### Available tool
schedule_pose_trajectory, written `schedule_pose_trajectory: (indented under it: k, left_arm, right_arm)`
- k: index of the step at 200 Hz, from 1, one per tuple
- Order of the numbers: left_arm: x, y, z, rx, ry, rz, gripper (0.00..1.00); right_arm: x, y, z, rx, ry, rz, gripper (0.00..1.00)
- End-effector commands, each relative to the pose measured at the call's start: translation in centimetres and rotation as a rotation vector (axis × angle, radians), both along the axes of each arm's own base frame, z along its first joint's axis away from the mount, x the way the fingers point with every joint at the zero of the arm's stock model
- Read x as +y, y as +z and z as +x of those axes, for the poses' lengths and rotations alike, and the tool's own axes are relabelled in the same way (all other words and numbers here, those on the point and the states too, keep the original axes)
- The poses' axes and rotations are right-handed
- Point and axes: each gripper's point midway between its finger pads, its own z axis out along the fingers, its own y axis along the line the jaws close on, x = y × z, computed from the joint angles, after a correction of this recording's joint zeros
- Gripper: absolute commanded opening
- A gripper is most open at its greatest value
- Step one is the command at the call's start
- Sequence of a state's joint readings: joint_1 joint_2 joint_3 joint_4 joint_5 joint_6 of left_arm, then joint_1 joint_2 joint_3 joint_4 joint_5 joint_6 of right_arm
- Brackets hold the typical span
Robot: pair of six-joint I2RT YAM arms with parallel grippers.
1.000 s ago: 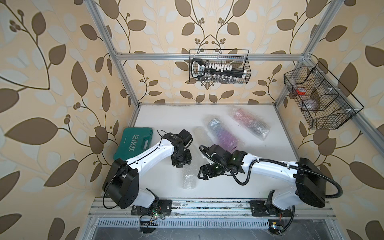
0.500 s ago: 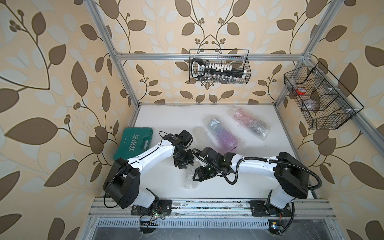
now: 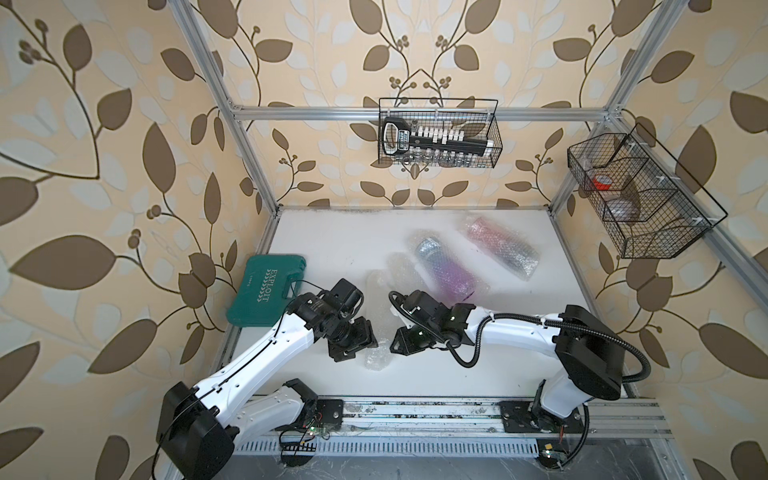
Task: Unwrap the vase from the bubble wrap
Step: Unwrap the bubble wrap at the center of the board.
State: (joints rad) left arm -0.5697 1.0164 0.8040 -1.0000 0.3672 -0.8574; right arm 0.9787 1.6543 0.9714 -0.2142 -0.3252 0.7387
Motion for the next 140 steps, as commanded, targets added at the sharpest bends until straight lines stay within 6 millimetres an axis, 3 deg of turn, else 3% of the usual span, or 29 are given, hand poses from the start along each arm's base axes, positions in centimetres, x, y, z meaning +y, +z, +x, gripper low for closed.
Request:
schedule_pose_trajectory:
  k: [1,37,61,112,140]
  left_arm:
    - [-0.7,-0.5,-0.6,0.01,-0.004,-0.063,0.65]
    - [-1.4,-1.6,1.1,-0.059,0.017,-0.094,0.5]
    - [-2.4,-0.9,2.4,-0.107,0.039,-0.166,0.46]
    - [-0.3,-1.1,5.6,-0.126,0.143,-0.222,0.36]
    - [-0.6,-1.7,7.0,-0.117,0.118,-0.246,0.32]
  right_arm:
    - [0.0,0.9,1.7,-0.038,-0.049,0.042,0.23]
    - [-0.3,0.5,1.9,-0.036,-0.061,0.017,0.24]
    - [-1.1,-0.1,1.7,-0.022,-0.078,-0.019,0.25]
    - [-1.7,-0.3,1.8,-0.03,-0.08,-0.063,0.2]
    - [-1.7,-0.5,1.8,-0.025,-0.071,-0.081,0.17]
